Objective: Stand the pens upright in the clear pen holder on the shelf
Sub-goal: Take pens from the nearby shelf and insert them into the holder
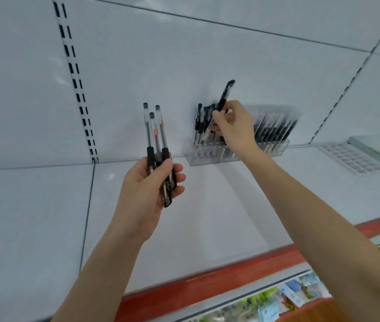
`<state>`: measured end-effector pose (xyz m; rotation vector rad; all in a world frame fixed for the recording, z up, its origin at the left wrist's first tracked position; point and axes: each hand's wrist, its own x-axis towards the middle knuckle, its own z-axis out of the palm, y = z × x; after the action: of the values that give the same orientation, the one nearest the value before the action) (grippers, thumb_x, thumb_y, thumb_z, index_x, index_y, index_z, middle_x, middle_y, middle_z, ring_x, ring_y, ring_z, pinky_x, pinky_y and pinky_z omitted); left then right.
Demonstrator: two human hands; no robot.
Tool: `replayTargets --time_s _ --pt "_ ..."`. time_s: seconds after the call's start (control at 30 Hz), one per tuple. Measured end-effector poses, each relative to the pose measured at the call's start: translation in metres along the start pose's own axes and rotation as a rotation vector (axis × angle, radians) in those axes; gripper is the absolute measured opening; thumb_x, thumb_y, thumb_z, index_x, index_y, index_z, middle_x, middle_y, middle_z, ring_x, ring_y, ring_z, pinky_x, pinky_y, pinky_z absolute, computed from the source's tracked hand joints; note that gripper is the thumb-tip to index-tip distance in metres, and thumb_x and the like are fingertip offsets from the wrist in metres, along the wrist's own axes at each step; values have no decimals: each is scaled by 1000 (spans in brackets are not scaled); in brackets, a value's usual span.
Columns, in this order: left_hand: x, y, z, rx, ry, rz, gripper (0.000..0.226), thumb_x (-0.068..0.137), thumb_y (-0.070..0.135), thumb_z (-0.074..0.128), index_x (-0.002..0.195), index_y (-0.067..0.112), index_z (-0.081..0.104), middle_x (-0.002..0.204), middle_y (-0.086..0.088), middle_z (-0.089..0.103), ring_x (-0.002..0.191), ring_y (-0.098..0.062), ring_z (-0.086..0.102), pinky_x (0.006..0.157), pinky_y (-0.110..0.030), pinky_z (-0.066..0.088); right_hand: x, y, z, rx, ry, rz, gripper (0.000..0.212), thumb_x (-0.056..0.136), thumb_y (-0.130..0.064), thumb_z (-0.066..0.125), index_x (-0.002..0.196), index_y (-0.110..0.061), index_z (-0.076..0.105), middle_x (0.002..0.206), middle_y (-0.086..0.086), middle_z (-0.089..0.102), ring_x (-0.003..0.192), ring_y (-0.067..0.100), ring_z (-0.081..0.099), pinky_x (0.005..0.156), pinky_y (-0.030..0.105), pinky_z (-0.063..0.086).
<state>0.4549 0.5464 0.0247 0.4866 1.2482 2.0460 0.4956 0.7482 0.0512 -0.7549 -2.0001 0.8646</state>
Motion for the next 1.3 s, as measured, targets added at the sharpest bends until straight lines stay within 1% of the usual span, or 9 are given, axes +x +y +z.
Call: replayTargets --time_s 0.27,0.33,0.4,0.47,0.63,0.83,1.03,1.17,1.3 --pt "10 -21 27 30 161 76 11 91 9 52 92 14 62 73 -2 65 56 -6 63 50 -18 51 22 35 12 -60 -270 -79 15 91 -19 53 104 -11 50 90 16 65 82 30 65 77 41 53" --pt "9 -27 38 30 217 95 11 91 9 52 91 15 62 74 -3 66 57 -6 64 50 -18 51 26 42 13 -56 -320 -91 23 90 -19 54 109 -5 52 88 11 63 83 26 63 74 30 51" --pt "8 -34 48 33 258 110 11 90 9 53 93 15 62 76 -3 66 58 -6 64 51 -18 51 29 45 13 -59 -333 -115 22 89 -18 56 106 -3 54 78 0 56 76 15 55 62 8 41" --pt "6 -41 56 47 291 124 11 91 9 53 94 15 62 78 -4 66 58 -6 64 51 -18 51 32 49 13 -39 -331 -131 18 88 -17 57 101 -4 55 71 -9 48 68 6 47 55 2 37" --pt "1 -52 68 82 340 141 10 90 8 54 95 14 62 77 -4 65 58 -6 65 51 -18 52 30 54 12 47 -326 -117 15 89 -16 57 99 -5 54 70 -11 47 67 5 48 56 7 39" --pt "2 -55 70 106 341 144 10 89 8 55 95 12 62 77 -4 67 61 -7 66 53 -18 53 22 58 15 -17 -392 -161 12 90 -15 55 96 -4 52 75 -3 53 76 17 54 74 30 47" --pt "4 -52 66 94 325 143 10 88 8 56 95 12 63 74 -1 71 65 -9 69 53 -18 53 19 54 15 -81 -395 -124 14 90 -17 55 96 -4 54 72 -6 52 66 9 51 62 19 44" --pt "3 -52 67 94 281 145 12 89 10 56 99 9 62 75 -1 73 67 -10 70 54 -18 53 17 49 3 -53 -379 -98 22 87 -21 60 101 -4 59 87 2 59 81 15 56 78 26 48" --pt "3 -51 73 96 229 152 12 90 12 54 98 10 61 74 -2 74 62 -10 69 52 -17 52 5 39 -30 184 -270 -242 9 89 -12 56 91 -13 64 78 -3 64 76 14 60 76 26 52"
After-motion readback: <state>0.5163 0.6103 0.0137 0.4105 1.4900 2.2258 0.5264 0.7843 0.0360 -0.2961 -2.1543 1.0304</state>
